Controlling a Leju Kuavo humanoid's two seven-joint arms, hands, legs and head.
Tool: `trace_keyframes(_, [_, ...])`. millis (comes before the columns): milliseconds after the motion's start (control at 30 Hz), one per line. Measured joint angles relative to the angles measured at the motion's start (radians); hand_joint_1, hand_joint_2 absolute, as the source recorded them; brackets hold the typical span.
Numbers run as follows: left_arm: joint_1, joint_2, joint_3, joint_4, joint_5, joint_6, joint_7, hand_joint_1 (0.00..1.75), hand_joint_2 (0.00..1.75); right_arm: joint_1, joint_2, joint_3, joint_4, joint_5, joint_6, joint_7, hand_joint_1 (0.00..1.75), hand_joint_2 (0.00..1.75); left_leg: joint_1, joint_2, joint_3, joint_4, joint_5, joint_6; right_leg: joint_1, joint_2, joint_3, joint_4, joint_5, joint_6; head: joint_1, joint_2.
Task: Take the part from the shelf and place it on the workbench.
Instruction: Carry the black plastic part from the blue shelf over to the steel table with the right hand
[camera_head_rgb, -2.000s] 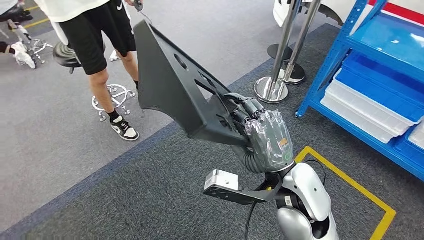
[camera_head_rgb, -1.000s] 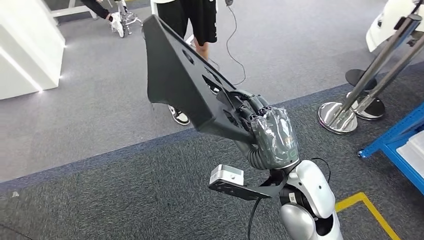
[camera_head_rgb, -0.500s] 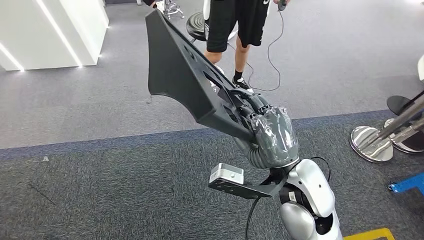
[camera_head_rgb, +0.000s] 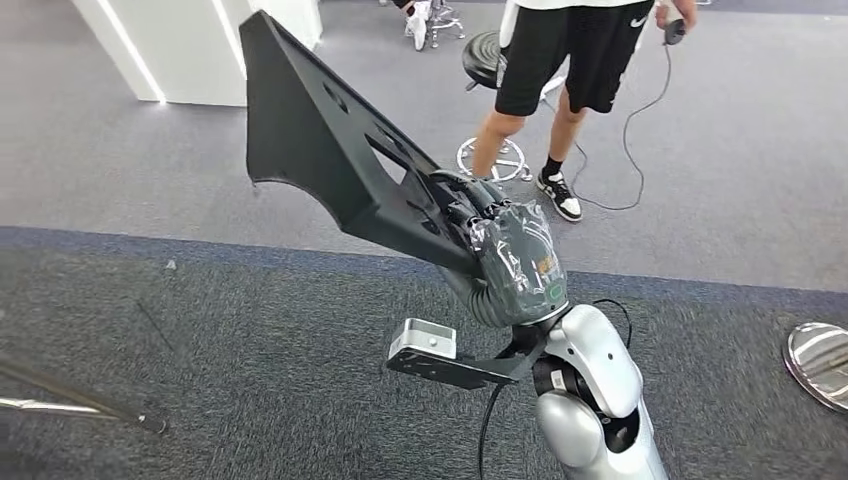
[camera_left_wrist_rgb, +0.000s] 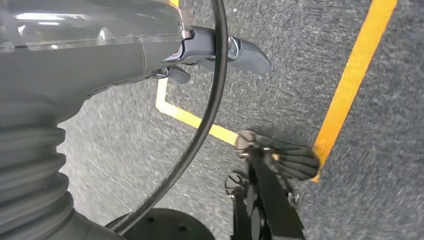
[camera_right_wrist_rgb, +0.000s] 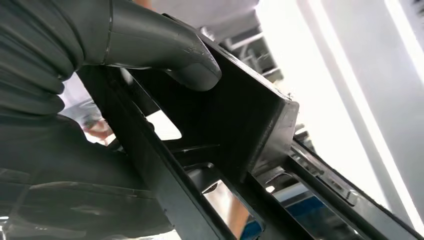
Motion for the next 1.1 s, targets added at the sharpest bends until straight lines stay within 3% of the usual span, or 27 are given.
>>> trace_keyframes(33, [0.001, 0.0, 0.0, 0.0, 0.0, 0.0, 0.0, 0.0, 1.75, -0.001, 0.001, 0.0, 0.005, 0.0, 0.0, 0.0, 1.75, 1.75, 0.003, 0.003, -0.016, 0.029, -0.004, -0.003, 0.001, -0.017, 0.001, 0.0, -0.002, 0.001, 0.0, 0.0])
trace_keyframes(67, [0.002, 0.0, 0.0, 0.0, 0.0, 0.0, 0.0, 0.0, 1.75, -0.003, 0.001, 0.0, 0.009, 0.0, 0.0, 0.0, 1.75, 1.75, 0.005, 0.006, -0.012, 0.023, 0.009, -0.006, 0.001, -0.032, 0.002, 0.001, -0.005, 0.003, 0.0, 0.0])
trace_keyframes(100, [0.004, 0.001, 0.0, 0.0, 0.0, 0.0, 0.0, 0.0, 1.75, -0.005, 0.002, 0.0, 0.013, 0.0, 0.0, 0.0, 1.75, 1.75, 0.007, 0.012, 0.012, -0.022, 0.038, -0.008, 0.001, -0.047, 0.004, 0.002, -0.008, 0.006, 0.0, 0.0])
trace_keyframes(167, [0.005, 0.001, 0.001, 0.0, 0.0, 0.0, -0.001, 0.0, 1.75, -0.012, 0.003, 0.0, 0.018, -0.001, -0.001, 0.0, 1.75, 1.75, 0.007, 0.051, 0.084, -0.156, 0.091, -0.007, 0.004, -0.07, 0.009, 0.008, -0.018, 0.016, 0.0, 0.0])
trace_keyframes(233, [0.003, 0.001, 0.001, -0.001, 0.0, 0.0, -0.002, 0.0, 1.75, -0.02, 0.003, 0.0, 0.021, -0.002, -0.001, 0.0, 1.75, 1.75, 0.002, 0.078, 0.119, -0.224, 0.107, 0.006, 0.01, -0.087, 0.013, 0.013, -0.027, 0.027, 0.0, 0.0])
trace_keyframes(333, [0.004, 0.002, 0.002, -0.002, 0.0, -0.001, -0.002, 0.0, 1.75, -0.027, 0.003, 0.0, 0.025, -0.002, -0.001, 0.0, 1.75, 1.75, -0.003, 0.052, 0.118, -0.229, 0.104, 0.031, 0.009, -0.103, 0.021, 0.012, -0.035, 0.042, 0.001, 0.0])
trace_keyframes(400, [0.004, 0.002, 0.003, -0.002, 0.0, -0.001, -0.002, 0.0, 1.75, -0.03, 0.003, 0.0, 0.028, -0.002, -0.001, 0.0, 1.75, 1.75, -0.001, 0.031, 0.123, -0.236, 0.107, 0.045, 0.002, -0.065, 0.009, 0.051, -0.065, 0.049, 0.001, 0.0])
trace_keyframes(467, [0.001, 0.002, 0.003, -0.003, 0.0, -0.001, -0.002, 0.0, 1.75, -0.029, 0.003, 0.0, 0.029, -0.003, -0.002, 0.0, 1.75, 1.75, -0.003, 0.007, 0.124, -0.238, 0.109, 0.056, 0.0, -0.005, -0.048, 0.171, -0.126, 0.048, 0.001, 0.0])
trace_keyframes(533, [-0.002, 0.002, 0.004, -0.003, 0.001, 0.0, -0.002, 0.0, 1.75, -0.026, 0.002, 0.0, 0.032, -0.003, -0.002, 0.0, 1.75, 1.75, -0.008, -0.022, 0.125, -0.238, 0.11, 0.06, 0.001, 0.016, -0.117, 0.29, -0.163, 0.044, 0.001, 0.0])
trace_keyframes(567, [-0.001, 0.002, 0.005, -0.004, 0.003, 0.0, -0.001, 0.0, 1.75, -0.024, 0.001, 0.0, 0.033, -0.004, -0.002, 0.0, 1.75, 1.75, -0.01, -0.037, 0.126, -0.238, 0.11, 0.061, 0.002, 0.019, -0.132, 0.304, -0.153, 0.041, 0.001, 0.0])
trace_keyframes(600, [0.0, 0.002, 0.006, -0.004, 0.004, 0.001, 0.0, 0.0, 1.75, -0.022, 0.001, 0.0, 0.035, -0.004, -0.001, -0.001, 1.75, 1.75, -0.013, -0.054, 0.127, -0.238, 0.11, 0.061, 0.004, 0.024, -0.127, 0.278, -0.123, 0.035, 0.001, 0.0])
trace_keyframes(633, [0.0, 0.002, 0.008, -0.004, 0.005, 0.002, 0.001, 0.0, 1.75, -0.021, 0.001, 0.0, 0.036, -0.005, -0.001, -0.002, 1.75, 1.75, -0.014, -0.07, 0.129, -0.238, 0.11, 0.061, 0.006, 0.034, -0.105, 0.217, -0.079, 0.027, 0.001, 0.0])
trace_keyframes(700, [0.0, 0.0, 0.009, -0.004, 0.007, 0.002, 0.002, 0.0, 1.75, -0.021, 0.002, 0.001, 0.04, -0.006, -0.001, -0.005, 1.75, 1.75, -0.014, -0.099, 0.13, -0.237, 0.11, 0.058, 0.011, 0.079, -0.051, 0.081, -0.012, 0.012, 0.001, 0.0])
trace_keyframes(767, [0.0, -0.002, 0.01, -0.004, 0.008, 0.003, 0.002, 0.0, 1.75, -0.023, 0.002, 0.004, 0.046, -0.007, -0.001, -0.009, 1.75, 1.75, -0.01, -0.121, 0.125, -0.238, 0.113, 0.05, 0.013, 0.101, -0.028, 0.023, 0.004, 0.007, 0.0, 0.0])
trace_keyframes(833, [0.005, -0.002, 0.013, -0.004, 0.008, 0.005, 0.002, 0.0, 1.75, -0.024, 0.004, 0.01, 0.053, -0.007, -0.001, -0.011, 1.75, 1.75, -0.007, -0.137, 0.12, -0.242, 0.116, 0.039, 0.012, 0.079, -0.021, 0.01, 0.008, 0.007, 0.0, 0.0])
trace_keyframes(900, [0.008, 0.0, 0.015, -0.004, 0.008, 0.005, 0.003, 0.0, 1.75, -0.025, 0.008, 0.016, 0.058, -0.007, -0.001, -0.013, 1.75, 1.75, -0.011, -0.094, 0.108, -0.216, 0.098, 0.03, 0.007, 0.053, -0.008, -0.012, 0.016, 0.003, 0.0, 0.0])
trace_keyframes(967, [0.004, 0.0, 0.015, -0.004, 0.008, 0.005, 0.003, 0.0, 1.75, -0.024, 0.011, 0.019, 0.062, -0.007, -0.002, -0.014, 1.75, 1.75, -0.011, -0.026, 0.063, -0.119, 0.042, 0.021, 0.007, 0.022, 0.001, -0.023, 0.019, -0.002, 0.0, 0.0])
trace_keyframes(1033, [0.001, 0.0, 0.016, -0.004, 0.008, 0.005, 0.003, 0.0, 1.75, -0.023, 0.011, 0.021, 0.066, -0.008, -0.002, -0.015, 1.75, 1.75, -0.004, -0.003, 0.009, -0.009, -0.004, 0.01, 0.009, -0.008, 0.002, -0.022, 0.016, -0.003, 0.0, 0.0])
trace_keyframes(1067, [0.002, 0.001, 0.016, -0.004, 0.008, 0.005, 0.003, 0.0, 1.75, -0.022, 0.011, 0.022, 0.069, -0.008, -0.002, -0.015, 1.75, 1.75, 0.0, 0.001, -0.001, 0.012, -0.004, 0.004, 0.008, -0.023, 0.002, -0.02, 0.013, -0.001, 0.0, 0.0])
trace_keyframes(1100, [0.003, 0.002, 0.016, -0.004, 0.008, 0.005, 0.003, 0.0, 1.75, -0.022, 0.011, 0.024, 0.072, -0.008, -0.002, -0.015, 1.75, 1.75, 0.004, 0.006, 0.008, -0.005, 0.013, -0.002, 0.007, -0.037, 0.002, -0.018, 0.01, 0.002, 0.0, 0.0])
